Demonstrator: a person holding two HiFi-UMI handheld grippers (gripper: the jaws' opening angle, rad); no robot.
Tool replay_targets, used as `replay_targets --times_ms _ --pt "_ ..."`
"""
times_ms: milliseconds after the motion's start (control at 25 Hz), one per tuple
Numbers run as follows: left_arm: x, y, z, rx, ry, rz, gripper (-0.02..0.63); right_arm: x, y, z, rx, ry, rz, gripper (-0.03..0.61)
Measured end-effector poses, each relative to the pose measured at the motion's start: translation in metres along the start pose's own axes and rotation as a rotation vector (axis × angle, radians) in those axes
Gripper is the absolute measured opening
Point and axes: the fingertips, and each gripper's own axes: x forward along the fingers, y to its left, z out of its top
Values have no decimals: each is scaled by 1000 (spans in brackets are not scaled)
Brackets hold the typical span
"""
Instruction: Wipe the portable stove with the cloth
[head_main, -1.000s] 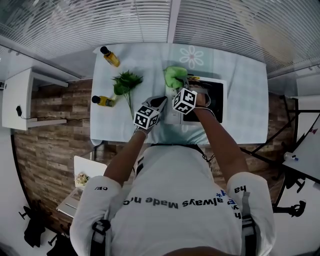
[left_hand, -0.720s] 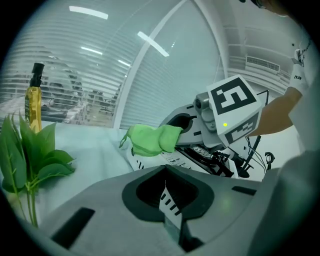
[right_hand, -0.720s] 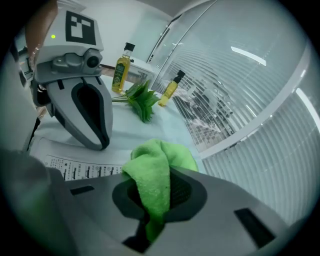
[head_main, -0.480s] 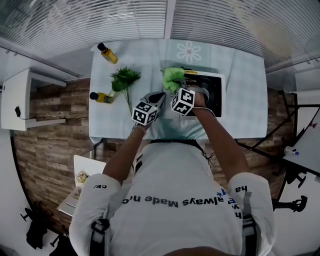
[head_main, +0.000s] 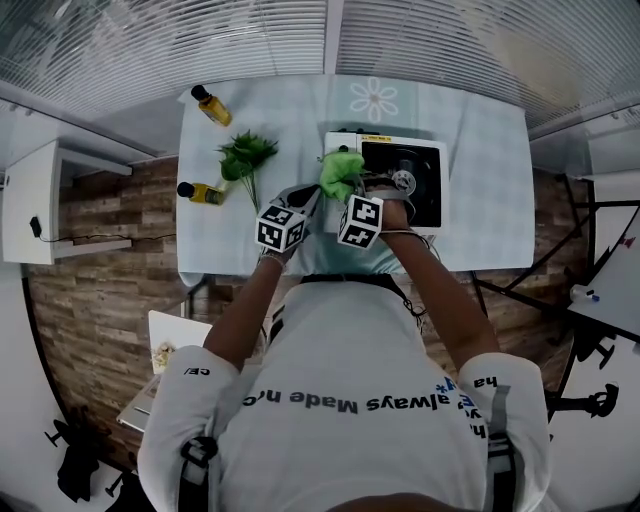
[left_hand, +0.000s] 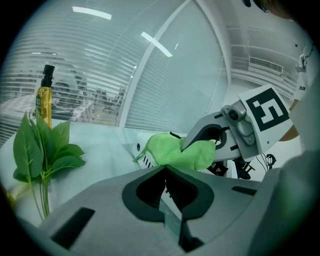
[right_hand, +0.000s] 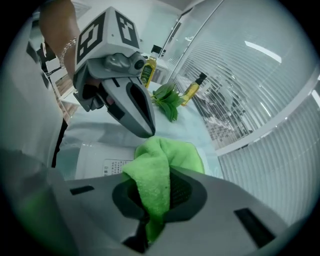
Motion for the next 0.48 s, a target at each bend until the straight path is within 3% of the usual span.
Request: replay_targets --times_ms 280,480 --pt "-8 7 -5 -2 1 22 12 -12 28 13 -69 12 3 23" --pt "-9 4 -3 15 3 19 12 -21 45 16 -52 21 1 23"
